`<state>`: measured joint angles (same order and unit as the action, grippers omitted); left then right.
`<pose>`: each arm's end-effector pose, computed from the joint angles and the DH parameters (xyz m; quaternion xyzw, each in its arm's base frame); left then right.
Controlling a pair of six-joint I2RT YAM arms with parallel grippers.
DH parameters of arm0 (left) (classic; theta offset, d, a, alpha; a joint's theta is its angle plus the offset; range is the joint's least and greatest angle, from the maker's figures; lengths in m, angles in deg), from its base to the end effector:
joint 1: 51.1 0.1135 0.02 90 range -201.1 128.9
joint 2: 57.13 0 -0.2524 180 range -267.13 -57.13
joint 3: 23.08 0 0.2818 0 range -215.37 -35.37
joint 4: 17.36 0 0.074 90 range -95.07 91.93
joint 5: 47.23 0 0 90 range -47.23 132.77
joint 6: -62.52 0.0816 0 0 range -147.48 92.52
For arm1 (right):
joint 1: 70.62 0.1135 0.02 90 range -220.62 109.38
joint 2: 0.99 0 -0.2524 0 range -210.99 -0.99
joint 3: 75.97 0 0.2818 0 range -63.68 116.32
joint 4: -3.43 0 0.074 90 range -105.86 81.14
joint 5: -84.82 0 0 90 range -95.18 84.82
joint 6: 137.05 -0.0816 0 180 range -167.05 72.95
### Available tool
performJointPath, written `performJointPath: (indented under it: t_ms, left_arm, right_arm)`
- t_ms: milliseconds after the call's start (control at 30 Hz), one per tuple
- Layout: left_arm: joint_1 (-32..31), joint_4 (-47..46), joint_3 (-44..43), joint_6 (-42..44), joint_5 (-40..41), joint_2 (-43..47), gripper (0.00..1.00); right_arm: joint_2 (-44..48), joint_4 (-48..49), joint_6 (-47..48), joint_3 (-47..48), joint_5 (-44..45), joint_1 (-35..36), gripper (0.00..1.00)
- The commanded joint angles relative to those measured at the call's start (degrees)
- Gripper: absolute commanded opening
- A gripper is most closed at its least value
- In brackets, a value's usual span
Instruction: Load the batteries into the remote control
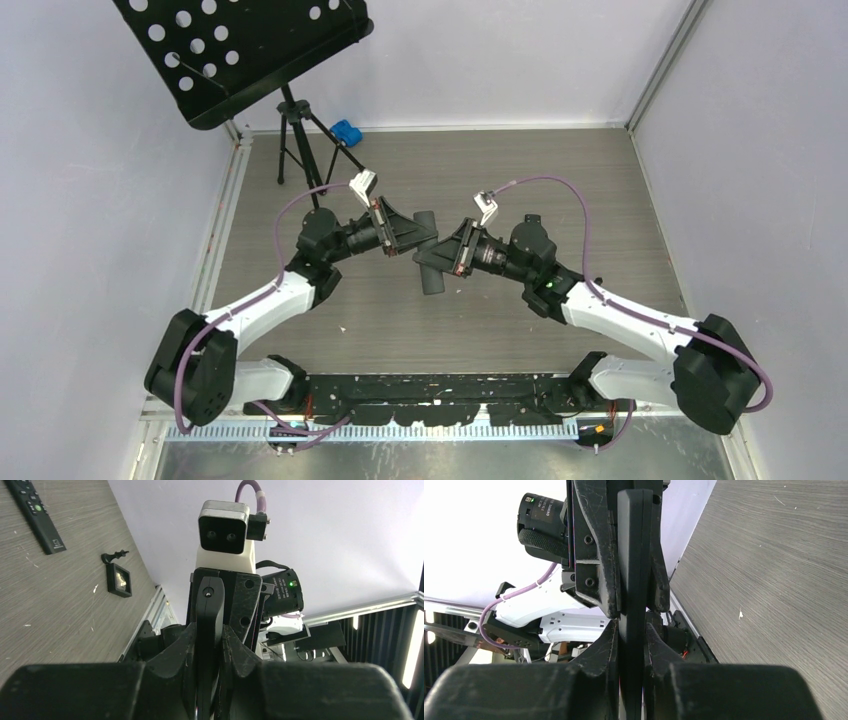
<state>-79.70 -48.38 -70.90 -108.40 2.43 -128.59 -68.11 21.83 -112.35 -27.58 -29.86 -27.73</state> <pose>0.2671 -0.2058 0.2573 -0.0407 0.6704 -0.7072 0.2209 0.2236 0.2542 0.2547 -0.0132 0.7088 0.6468 0.2812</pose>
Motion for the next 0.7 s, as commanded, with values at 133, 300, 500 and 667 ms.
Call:
performJointPath:
  t_ms: [133, 300, 500, 667]
  left_arm:
    - [0.38, 7.74, -1.93, 4.54, 3.39, 3.58, 0.68]
    - [1.03, 26.10, -3.65, 12.94, 9.82, 8.49, 1.00]
    - [2.20, 48.77, -6.48, 20.26, 21.45, 13.59, 1.00]
    - [2.32, 55.93, -8.80, 23.36, 25.59, 17.89, 1.00]
  right_arm:
    - [7.17, -15.78, 12.99, 3.61, 8.74, -0.46, 0.00]
    - [10.14, -35.20, 21.20, 5.44, 21.78, -0.44, 0.00]
    - [3.60, -57.62, 28.38, 11.59, 49.83, -0.53, 0.00]
    - [-10.55, -65.47, 30.90, 19.37, 64.92, -1.74, 0.00]
